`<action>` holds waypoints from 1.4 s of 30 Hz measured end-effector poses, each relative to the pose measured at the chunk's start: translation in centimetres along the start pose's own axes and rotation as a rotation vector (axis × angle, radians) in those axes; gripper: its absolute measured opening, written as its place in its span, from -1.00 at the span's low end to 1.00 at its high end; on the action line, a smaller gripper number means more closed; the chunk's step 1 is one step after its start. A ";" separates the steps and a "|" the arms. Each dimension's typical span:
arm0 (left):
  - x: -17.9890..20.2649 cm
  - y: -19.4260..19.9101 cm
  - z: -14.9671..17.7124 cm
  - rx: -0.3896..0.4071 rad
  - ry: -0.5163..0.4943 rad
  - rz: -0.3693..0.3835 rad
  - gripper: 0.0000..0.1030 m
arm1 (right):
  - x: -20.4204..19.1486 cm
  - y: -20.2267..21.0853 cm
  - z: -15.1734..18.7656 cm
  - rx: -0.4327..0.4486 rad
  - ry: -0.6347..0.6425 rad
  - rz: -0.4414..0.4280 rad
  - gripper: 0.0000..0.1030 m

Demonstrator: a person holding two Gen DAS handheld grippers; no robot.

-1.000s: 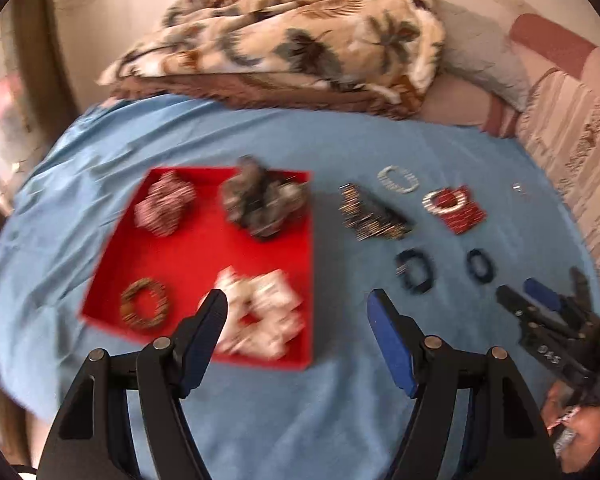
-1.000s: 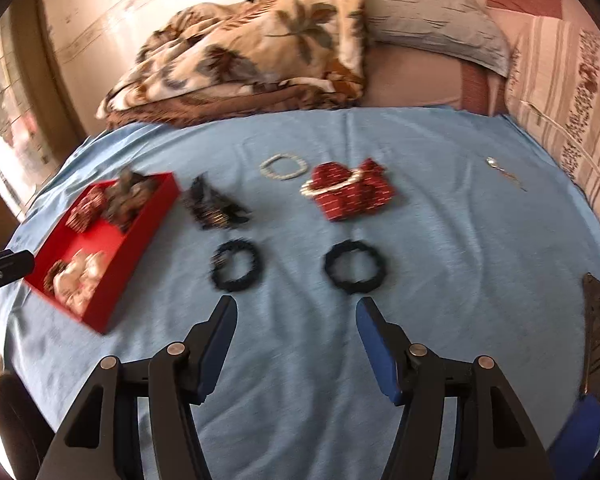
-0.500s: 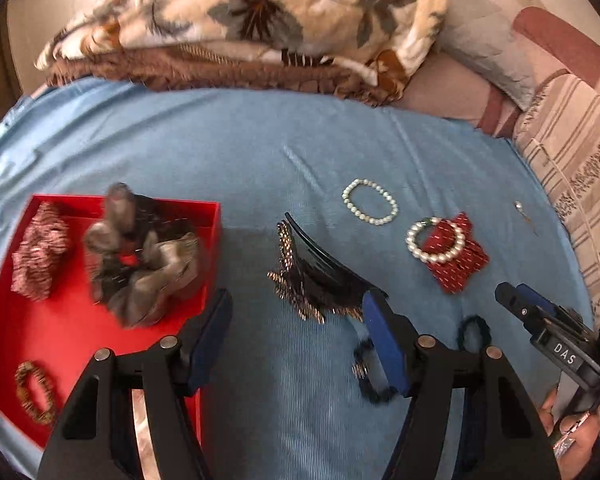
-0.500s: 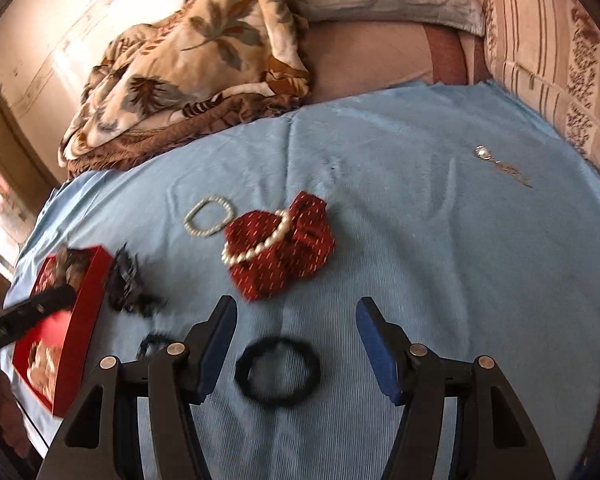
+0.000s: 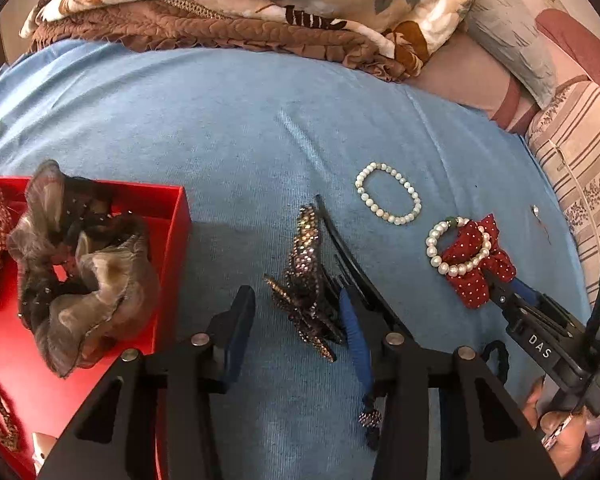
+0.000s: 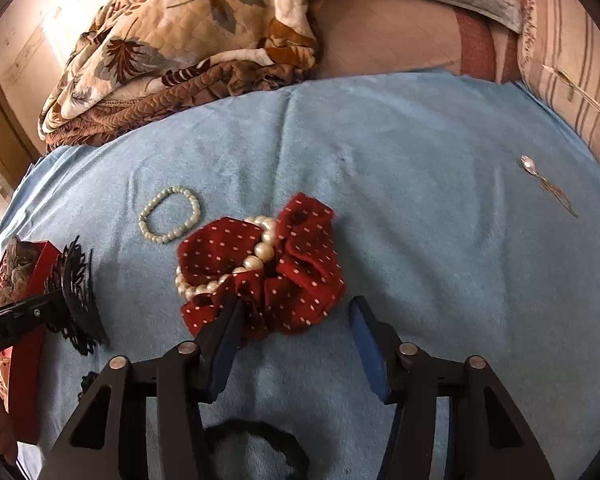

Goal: Organize jewelry
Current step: 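Grasp the black claw clip with the left gripper while the right grasps the red polka-dot scrunchie, then carry the claw clip and polka-dot scrunchie into the red tray and open both grippers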

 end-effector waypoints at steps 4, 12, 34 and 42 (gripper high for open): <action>0.6 0.2 0.3 0.004 -0.005 0.002 -0.68 | -1.2 0.2 -0.1 -0.010 -0.005 -0.051 -0.80; 1.8 5.1 0.9 0.077 -0.039 0.037 -0.68 | -2.0 5.2 0.4 0.028 -0.023 -0.114 -0.84; -10.5 19.2 7.4 0.261 0.099 -0.067 -0.68 | -12.6 17.2 3.4 0.134 0.100 -0.263 -0.84; -20.5 19.9 8.4 0.263 0.269 -0.134 -0.68 | -21.5 15.3 4.3 0.072 0.229 -0.334 -0.84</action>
Point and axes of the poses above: each gripper's, at about its wrist camera, not at the fingertips, and y roughly against the way its jaws point, x to its right, z to its underside, the point moved 8 cm from there along -y, roughly the way its jaws point, and after that the axes turned 6 degrees about -z, right-handed, at the moved point
